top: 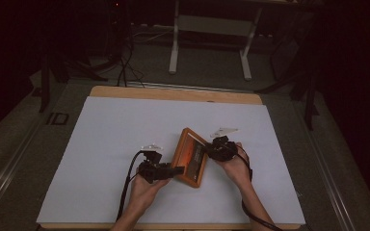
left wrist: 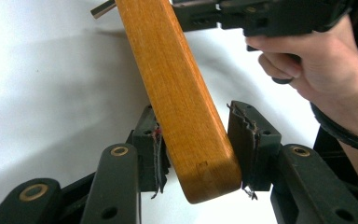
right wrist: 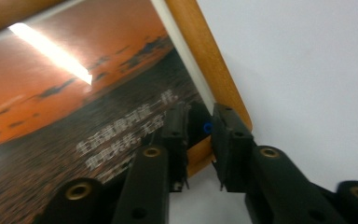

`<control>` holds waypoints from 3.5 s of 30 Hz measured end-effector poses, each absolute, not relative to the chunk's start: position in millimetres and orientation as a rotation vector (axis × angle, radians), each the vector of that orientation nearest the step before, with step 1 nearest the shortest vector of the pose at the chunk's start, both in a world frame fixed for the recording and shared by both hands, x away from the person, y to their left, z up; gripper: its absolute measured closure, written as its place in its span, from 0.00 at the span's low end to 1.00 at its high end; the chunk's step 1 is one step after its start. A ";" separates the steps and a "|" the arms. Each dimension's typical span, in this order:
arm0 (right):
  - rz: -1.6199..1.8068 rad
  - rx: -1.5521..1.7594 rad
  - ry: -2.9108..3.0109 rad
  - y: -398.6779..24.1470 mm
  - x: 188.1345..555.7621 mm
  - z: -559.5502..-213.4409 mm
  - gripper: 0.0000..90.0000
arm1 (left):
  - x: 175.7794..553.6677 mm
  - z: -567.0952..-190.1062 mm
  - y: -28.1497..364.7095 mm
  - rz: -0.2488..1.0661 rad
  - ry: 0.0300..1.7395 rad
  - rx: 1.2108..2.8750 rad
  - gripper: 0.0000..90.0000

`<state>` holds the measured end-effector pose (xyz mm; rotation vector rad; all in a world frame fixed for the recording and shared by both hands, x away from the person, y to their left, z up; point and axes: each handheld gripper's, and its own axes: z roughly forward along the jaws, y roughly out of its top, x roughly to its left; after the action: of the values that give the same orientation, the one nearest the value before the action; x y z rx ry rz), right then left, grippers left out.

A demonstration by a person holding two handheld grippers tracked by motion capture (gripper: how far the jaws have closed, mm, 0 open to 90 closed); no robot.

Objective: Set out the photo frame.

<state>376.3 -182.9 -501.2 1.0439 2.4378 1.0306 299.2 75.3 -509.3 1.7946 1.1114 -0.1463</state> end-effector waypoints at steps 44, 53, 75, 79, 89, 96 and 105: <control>1.294 0.972 2.166 -264.5 306.0 -433.1 1.00 | 268.0 -479.5 -2.8 0.206 0.658 1.986 0.75; 1.236 0.955 2.191 -265.4 301.3 -440.9 1.00 | 267.5 -483.3 -3.4 0.184 0.642 2.002 0.65; 1.228 0.961 2.189 -264.4 301.4 -449.7 1.00 | 269.6 -520.2 0.9 0.159 0.685 2.063 0.59; 1.245 0.965 2.181 -266.2 301.0 -447.2 1.00 | 271.4 -528.6 -2.0 0.156 0.684 2.103 0.63; 1.264 0.967 2.171 -268.5 301.0 -445.1 1.00 | 270.8 -537.6 -5.9 0.239 0.643 2.144 0.75; 1.270 0.966 2.165 -269.7 300.3 -444.0 1.00 | 268.7 -537.2 -7.5 0.263 0.617 2.157 0.76; 1.294 0.958 2.160 -274.2 298.6 -439.5 0.96 | 267.8 -535.6 -8.2 0.258 0.605 2.167 0.76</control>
<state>298.6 -274.2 -439.5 0.9576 2.1602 1.2938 267.8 -8.2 -535.6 2.1674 0.6049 0.2585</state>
